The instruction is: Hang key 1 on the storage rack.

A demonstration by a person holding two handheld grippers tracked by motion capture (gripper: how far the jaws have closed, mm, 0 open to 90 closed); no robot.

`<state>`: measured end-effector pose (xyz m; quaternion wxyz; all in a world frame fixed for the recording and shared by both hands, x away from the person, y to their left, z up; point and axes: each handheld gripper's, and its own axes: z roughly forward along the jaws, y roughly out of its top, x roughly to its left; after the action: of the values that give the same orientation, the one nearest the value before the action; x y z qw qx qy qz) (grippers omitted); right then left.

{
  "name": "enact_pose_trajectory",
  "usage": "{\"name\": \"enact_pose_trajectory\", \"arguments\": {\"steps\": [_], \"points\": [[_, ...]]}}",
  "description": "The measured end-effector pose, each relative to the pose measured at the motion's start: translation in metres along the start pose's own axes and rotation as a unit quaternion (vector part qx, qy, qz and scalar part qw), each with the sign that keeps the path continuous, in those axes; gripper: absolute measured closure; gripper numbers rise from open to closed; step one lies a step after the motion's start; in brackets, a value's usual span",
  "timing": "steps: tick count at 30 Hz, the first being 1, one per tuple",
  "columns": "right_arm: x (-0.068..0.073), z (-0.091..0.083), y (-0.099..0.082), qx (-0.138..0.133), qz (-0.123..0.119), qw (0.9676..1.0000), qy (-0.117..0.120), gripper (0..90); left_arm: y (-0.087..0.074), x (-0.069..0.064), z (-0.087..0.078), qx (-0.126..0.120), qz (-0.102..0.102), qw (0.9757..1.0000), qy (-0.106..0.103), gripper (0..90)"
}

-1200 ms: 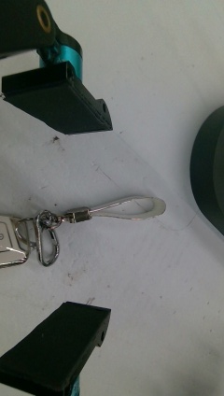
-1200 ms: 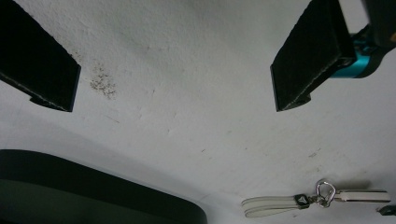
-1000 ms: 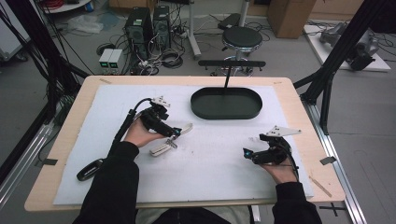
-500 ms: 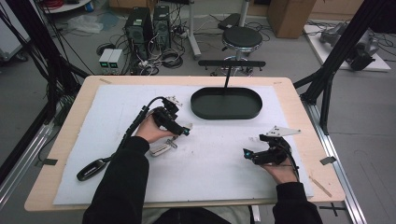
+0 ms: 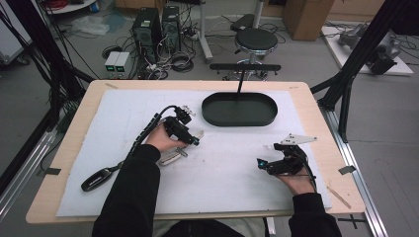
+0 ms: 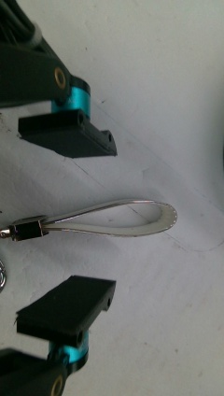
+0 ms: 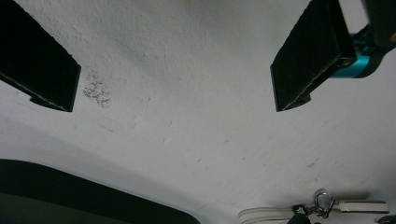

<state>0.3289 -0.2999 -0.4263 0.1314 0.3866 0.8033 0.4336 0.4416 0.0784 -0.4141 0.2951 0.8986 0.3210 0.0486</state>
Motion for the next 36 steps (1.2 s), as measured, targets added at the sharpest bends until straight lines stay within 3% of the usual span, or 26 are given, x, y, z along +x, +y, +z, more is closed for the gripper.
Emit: {"name": "enact_pose_trajectory", "arguments": {"steps": [5,8,12,15,19,30,32,34,36], "points": [[0.0001,-0.0015,0.0,-0.002,0.002,1.0,-0.003,0.8,-0.0003,-0.0028,0.003,0.016,0.012,0.9997,0.014,39.5],[0.0003,-0.0024,0.0002,-0.005,-0.002,1.0,-0.008,0.9,-0.0005,-0.0032,0.004,0.018,0.014,0.9997,0.012,40.0],[0.0002,-0.0038,0.0002,-0.009,-0.001,0.9999,-0.013,0.9,-0.001,-0.0037,0.0037,0.025,0.016,0.9994,0.018,50.2],[0.0002,-0.0041,-0.0005,-0.01,-0.004,0.9998,-0.017,0.9,-0.0023,-0.0065,0.0047,0.046,0.024,0.9985,0.021,67.6],[0.0008,-0.0036,-0.0008,-0.008,-0.004,0.9998,-0.018,0.9,-0.0023,-0.0076,0.0048,0.052,0.026,0.998,0.025,75.7],[0.0011,-0.004,-0.0013,-0.007,-0.005,0.9998,-0.017,0.9,-0.0026,-0.007,0.0037,0.055,0.038,0.9976,0.02,82.9],[0.001,-0.004,-0.0014,-0.008,-0.005,0.9998,-0.017,0.9,-0.0029,-0.0061,0.0032,0.054,0.035,0.9978,0.018,83.1],[0.0007,-0.0042,-0.0013,-0.009,-0.006,0.9998,-0.018,0.9,-0.0035,-0.0038,0.0017,0.053,0.025,0.9983,-0.001,85.3],[0.0006,-0.0043,-0.0013,-0.009,-0.005,0.9998,-0.017,0.9,-0.0034,-0.0022,-0.0002,0.052,0.027,0.9982,0.007,85.7]]}}
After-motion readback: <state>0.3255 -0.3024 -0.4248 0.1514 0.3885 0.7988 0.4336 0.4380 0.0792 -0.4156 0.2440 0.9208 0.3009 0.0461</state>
